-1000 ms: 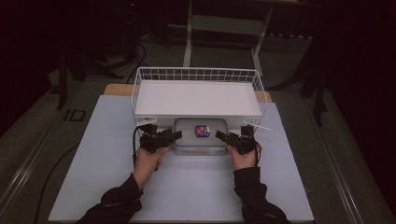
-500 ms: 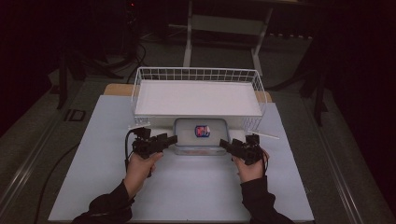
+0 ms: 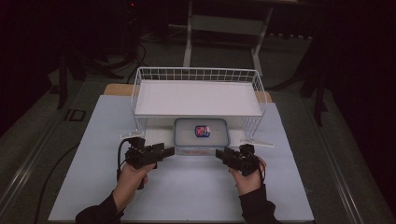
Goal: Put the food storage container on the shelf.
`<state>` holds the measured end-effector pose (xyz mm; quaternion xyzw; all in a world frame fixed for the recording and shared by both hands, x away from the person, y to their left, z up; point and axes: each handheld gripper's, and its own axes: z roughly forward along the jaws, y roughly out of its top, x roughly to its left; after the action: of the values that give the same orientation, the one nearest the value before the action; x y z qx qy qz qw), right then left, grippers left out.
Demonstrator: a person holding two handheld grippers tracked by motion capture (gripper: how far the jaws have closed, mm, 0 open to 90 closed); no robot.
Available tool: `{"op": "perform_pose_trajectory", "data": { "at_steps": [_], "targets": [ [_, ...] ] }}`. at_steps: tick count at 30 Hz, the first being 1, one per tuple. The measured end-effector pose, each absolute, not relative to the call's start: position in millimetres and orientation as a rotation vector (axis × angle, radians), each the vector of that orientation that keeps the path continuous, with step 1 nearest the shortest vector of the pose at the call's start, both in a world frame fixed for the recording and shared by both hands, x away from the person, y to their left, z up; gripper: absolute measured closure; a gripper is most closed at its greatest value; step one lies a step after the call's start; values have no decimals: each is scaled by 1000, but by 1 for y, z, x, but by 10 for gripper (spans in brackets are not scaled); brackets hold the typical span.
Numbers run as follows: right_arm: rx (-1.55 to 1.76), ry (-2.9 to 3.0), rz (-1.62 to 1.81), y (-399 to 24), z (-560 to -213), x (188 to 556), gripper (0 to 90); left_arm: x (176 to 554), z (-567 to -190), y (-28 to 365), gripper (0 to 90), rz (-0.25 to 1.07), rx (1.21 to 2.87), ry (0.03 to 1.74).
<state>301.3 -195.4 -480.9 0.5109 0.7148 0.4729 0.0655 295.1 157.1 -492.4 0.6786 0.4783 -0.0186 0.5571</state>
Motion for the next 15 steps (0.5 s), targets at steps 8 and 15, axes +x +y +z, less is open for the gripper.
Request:
{"op": "perform_pose_trajectory", "data": {
  "at_steps": [8, 15],
  "targets": [
    [1463, 2334, 1343, -177, -486, 304, 897, 277, -492, 161, 126, -33, 1663, 1069],
    [1520, 2329, 1349, -170, -498, 316, 899, 268, -498, 157, 0, 5, 1739, 1007]
  ]
}}
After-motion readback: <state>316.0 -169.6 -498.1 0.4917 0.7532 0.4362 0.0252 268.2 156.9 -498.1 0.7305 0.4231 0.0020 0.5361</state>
